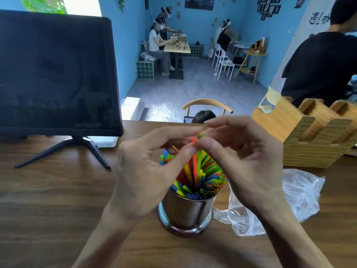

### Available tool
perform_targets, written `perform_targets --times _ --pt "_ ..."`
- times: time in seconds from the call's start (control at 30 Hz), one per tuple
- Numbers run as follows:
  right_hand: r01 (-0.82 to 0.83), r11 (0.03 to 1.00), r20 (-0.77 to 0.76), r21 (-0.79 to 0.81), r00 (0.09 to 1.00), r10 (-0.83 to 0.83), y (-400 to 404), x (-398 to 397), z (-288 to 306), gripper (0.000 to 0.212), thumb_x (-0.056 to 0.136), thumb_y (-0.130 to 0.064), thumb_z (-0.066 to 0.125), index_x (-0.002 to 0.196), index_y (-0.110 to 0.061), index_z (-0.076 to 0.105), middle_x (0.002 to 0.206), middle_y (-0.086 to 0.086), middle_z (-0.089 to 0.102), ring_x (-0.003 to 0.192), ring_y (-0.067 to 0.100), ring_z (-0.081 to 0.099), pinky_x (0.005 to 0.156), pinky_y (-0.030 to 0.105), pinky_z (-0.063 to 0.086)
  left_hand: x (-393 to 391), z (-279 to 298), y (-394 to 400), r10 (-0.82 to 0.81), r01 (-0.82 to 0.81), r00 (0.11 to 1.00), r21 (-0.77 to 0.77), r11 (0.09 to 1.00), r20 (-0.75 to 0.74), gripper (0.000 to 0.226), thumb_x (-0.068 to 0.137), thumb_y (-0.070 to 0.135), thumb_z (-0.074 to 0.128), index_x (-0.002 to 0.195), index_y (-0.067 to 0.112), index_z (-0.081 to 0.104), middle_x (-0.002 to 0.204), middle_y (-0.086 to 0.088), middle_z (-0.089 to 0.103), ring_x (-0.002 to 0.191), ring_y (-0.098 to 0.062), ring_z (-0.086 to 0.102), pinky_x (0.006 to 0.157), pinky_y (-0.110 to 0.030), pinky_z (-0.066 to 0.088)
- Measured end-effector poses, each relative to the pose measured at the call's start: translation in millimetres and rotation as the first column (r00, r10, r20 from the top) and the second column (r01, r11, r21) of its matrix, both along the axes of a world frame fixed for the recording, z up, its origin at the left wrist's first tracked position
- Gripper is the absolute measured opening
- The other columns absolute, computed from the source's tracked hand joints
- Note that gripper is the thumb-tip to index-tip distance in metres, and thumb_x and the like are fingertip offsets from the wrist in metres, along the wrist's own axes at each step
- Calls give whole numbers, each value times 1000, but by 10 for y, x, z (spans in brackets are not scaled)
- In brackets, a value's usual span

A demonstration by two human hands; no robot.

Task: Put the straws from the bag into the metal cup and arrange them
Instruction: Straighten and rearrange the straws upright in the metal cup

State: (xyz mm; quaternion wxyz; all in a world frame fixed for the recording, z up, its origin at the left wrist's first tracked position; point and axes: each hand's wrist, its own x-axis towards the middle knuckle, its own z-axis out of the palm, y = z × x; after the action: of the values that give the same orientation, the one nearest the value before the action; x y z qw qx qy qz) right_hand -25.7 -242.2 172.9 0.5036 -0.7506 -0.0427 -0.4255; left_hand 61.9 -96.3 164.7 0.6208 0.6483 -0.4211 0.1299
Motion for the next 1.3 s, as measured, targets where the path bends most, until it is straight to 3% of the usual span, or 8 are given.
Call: perform_targets --times 0.27,0.4,0.53,0.7,0.9,1.03,1.2,1.3 --pt "-130 964 47 234 991 122 -65 125 144 10 71 -17 86 75 -23 78 71 -2 75 66 13 72 68 23 56 69 206 -63 18 -16 993 -23 1000 118 28 87 14 80 110 28 74 92 12 77 77 -10 74 70 -24 59" --pt "-201 963 18 179 979 201 -117 122 80 17 81 -28 83 95 -21 79 90 0 78 88 17 74 83 29 55 70 293 -67 15 -13 1000 -92 996 23 20 84 13 81 99 26 76 81 17 77 68 -2 72 65 -14 54" --pt "-245 966 -173 86 951 257 -159 169 -58 31 88 -35 76 118 -30 69 118 0 74 116 21 69 102 39 52 172 471 -9 -48 32 997 -248 968 -61 16 86 12 79 98 22 75 81 11 78 68 -8 73 64 -23 58" --pt "-198 978 -184 61 961 206 -173 163 -110 21 99 -23 58 116 -18 70 85 -5 77 83 10 74 79 21 54 383 647 111 -47 -7 988 -346 938 -149 16 88 22 74 104 21 72 86 9 78 77 -13 74 68 -25 58" --pt "-201 973 -201 112 955 220 -214 53 -101 35 95 -29 59 128 -23 68 79 3 68 50 18 61 63 24 50 473 486 110 -23 -113 951 -412 904 -310 13 89 18 74 102 18 75 84 2 79 76 -14 74 67 -24 58" --pt "-69 982 -140 177 986 94 -295 -34 -74 24 89 -22 67 111 -20 78 76 -3 68 50 15 62 57 22 50 453 308 124 -78 -131 878 -395 909 -471 19 79 19 77 97 12 75 77 0 78 71 -12 74 63 -21 57" --pt "-55 865 37 499 998 42 -452 -91 135 11 60 -28 79 66 -19 80 61 -1 70 51 10 66 56 18 54 337 -42 128 -190 23 744 -259 966 -641 29 61 27 78 85 11 76 78 -10 78 71 -17 76 63 -21 60" --pt "-98 829 105 550 993 47 -533 -40 191 12 80 -19 74 67 -21 76 61 -7 66 54 5 61 57 19 51 214 -154 80 -238 124 712 -216 969 -661 22 65 24 76 83 13 74 83 -14 78 77 -20 77 64 -21 61"
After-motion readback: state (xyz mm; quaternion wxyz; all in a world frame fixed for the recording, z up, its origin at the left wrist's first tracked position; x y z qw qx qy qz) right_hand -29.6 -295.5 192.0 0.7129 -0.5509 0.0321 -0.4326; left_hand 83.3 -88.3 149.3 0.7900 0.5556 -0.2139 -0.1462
